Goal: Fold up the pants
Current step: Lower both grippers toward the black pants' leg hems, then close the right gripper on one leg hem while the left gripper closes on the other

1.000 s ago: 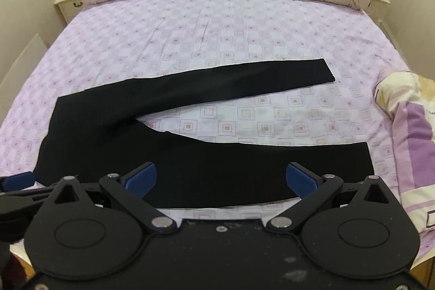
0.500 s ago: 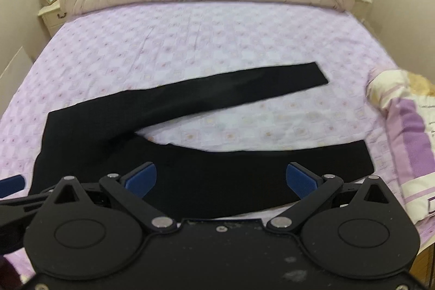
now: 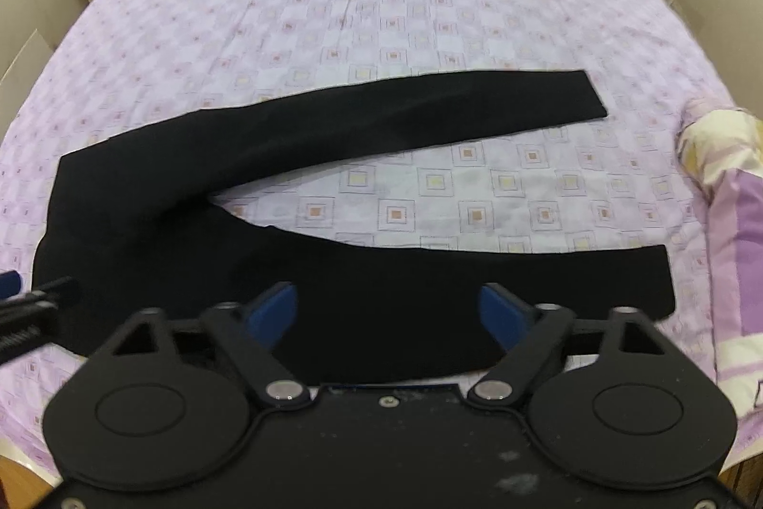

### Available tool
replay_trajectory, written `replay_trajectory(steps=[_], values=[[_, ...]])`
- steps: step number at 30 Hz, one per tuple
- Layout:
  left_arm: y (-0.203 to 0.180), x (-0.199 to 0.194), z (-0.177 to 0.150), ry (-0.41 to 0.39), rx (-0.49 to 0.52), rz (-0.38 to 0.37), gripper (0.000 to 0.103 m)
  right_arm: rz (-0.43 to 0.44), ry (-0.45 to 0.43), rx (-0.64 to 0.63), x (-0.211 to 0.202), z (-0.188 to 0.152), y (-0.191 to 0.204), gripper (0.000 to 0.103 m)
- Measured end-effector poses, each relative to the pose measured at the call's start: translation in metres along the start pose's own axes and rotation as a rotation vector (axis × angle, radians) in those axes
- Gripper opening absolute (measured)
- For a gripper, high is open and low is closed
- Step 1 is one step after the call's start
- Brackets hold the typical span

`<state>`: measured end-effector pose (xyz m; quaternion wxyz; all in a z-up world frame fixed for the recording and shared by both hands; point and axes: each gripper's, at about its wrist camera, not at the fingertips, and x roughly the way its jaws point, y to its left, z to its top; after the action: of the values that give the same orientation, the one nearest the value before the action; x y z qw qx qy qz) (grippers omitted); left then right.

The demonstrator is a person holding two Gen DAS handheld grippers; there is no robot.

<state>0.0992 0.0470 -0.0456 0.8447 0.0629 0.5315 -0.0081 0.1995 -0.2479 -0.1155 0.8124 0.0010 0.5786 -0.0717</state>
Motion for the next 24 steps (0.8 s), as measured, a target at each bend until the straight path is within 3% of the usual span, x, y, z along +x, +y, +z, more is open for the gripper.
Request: replay_trajectory(steps=[3,5,13,24], values=[[-0.002,0.011,0.018,0.012,-0.028,0.000,0.054,0.016,0.040,0.040,0.020,0.022,-0.015,0.069],[-0.003,0.019,0.031,0.013,-0.049,0.008,0.052,0.016,0.043,0.058,0.030,0.040,-0.024,0.069],[-0.018,0.062,0.085,-0.003,-0.074,0.042,0.048,0.005,-0.045,0.206,0.092,0.128,-0.056,0.078],[-0.032,0.116,0.122,-0.004,-0.054,0.061,0.048,-0.083,0.013,0.414,0.215,0.221,-0.081,0.081]])
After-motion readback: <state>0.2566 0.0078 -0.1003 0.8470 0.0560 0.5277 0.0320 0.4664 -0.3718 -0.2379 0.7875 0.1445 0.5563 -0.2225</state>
